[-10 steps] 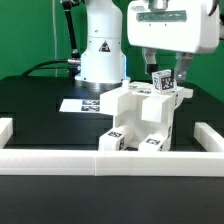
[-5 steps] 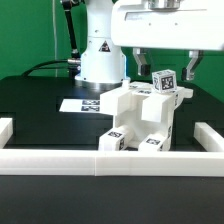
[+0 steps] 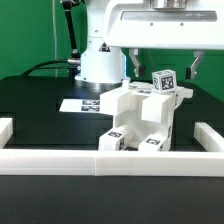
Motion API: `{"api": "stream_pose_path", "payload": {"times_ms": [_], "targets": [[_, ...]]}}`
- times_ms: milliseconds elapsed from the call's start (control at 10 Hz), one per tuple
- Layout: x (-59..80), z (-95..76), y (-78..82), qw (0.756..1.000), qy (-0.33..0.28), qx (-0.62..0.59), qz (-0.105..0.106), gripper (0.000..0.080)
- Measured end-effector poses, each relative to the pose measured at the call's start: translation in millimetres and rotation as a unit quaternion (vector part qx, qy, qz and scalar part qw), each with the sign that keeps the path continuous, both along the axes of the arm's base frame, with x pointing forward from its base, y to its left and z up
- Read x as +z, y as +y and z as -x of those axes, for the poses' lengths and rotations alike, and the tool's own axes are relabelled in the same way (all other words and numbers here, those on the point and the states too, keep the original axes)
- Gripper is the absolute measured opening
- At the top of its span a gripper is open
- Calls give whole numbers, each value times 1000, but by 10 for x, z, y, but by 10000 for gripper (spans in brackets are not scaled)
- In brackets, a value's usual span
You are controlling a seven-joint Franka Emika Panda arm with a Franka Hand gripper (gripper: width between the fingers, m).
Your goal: Assemble chair
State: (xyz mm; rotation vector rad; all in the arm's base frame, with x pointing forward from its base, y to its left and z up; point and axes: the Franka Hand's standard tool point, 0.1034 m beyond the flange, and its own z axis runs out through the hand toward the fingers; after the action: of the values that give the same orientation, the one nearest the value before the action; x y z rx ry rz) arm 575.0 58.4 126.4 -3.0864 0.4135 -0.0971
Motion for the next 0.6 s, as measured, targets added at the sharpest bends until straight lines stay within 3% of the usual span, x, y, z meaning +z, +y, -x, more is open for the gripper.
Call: {"api": "stream_pose_path", "payload": {"times_ms": [200, 500, 600], "targets": [[0, 0, 0, 998, -1, 64, 5, 649], [0, 0, -4, 998, -1, 70, 5, 622], [0, 0, -4, 998, -1, 70, 5, 433]]}}
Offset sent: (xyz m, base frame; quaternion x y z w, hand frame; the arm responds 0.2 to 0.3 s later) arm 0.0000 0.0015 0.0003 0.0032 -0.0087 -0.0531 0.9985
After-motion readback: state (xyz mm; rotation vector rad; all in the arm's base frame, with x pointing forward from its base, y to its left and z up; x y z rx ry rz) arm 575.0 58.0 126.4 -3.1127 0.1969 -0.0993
